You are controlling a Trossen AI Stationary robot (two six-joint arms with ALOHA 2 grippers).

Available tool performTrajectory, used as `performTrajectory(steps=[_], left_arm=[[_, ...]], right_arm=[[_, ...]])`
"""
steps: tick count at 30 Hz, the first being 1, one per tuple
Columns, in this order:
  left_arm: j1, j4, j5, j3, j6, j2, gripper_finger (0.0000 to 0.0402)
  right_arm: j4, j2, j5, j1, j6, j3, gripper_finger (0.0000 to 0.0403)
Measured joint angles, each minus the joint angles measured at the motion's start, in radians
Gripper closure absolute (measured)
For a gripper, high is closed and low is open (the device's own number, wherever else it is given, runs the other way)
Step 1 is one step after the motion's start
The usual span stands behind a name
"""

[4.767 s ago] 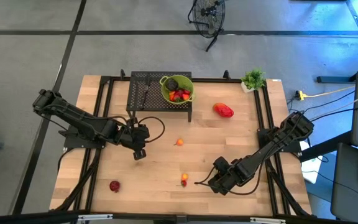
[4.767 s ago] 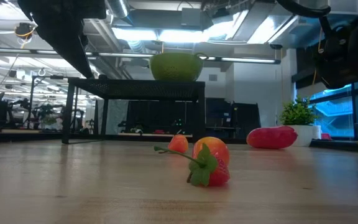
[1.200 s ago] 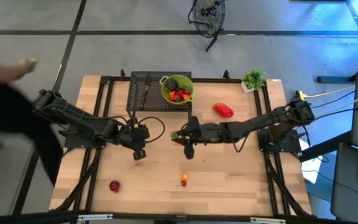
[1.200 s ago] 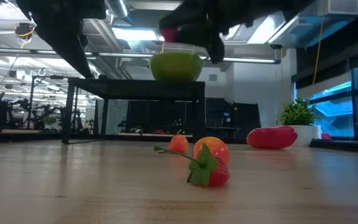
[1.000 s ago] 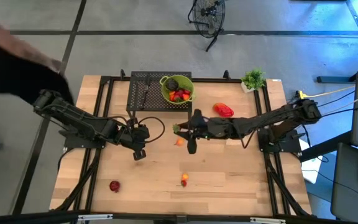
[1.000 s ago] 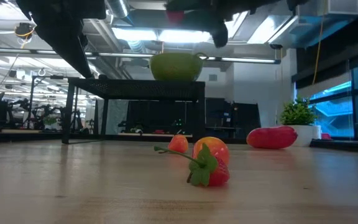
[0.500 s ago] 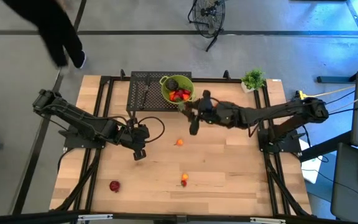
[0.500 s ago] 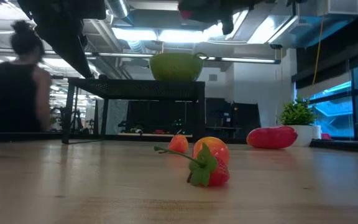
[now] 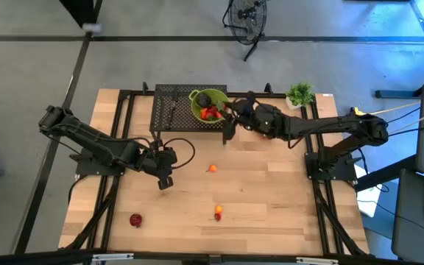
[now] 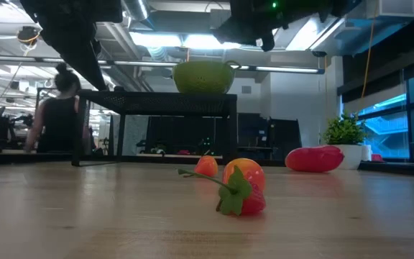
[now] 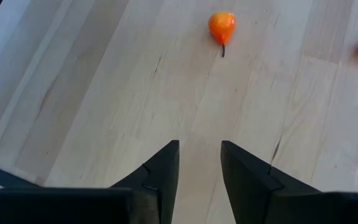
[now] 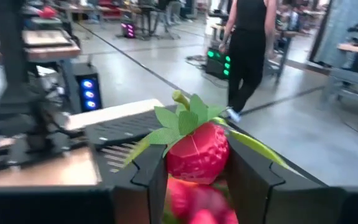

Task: Pick & Place Fruit
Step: Put the strawberry into the green strainer bowl on the shelf

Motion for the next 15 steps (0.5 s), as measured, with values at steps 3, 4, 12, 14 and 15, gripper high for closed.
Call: performTrajectory(steps=[3,4,12,14,15], left_arm=[[0.0,0.0,0.0,0.0,0.0,0.0,0.0288],[0.0,0.0,0.0,0.0,0.0,0.0,0.0288],[0.0,0.0,0.0,0.0,0.0,0.0,0.0288],[0.0,0.0,0.0,0.0,0.0,0.0,0.0288],[0.0,0.0,0.0,0.0,0.0,0.0,0.0288]], right_arm=[[-0.031,0.0,0.0,-0.036,0.003,0.0,0.0266],[-0.039,0.0,-0.002,-0.047,0.009,0.0,0.0265],[-0.124,0.0,-0.011,-0.091,0.066,0.0,0.0268],[-0.133,0.0,-0.013,-0.091,0.08,0.0,0.0265],[-0.134,0.002,-0.021,-0.091,0.082,0.0,0.0264]])
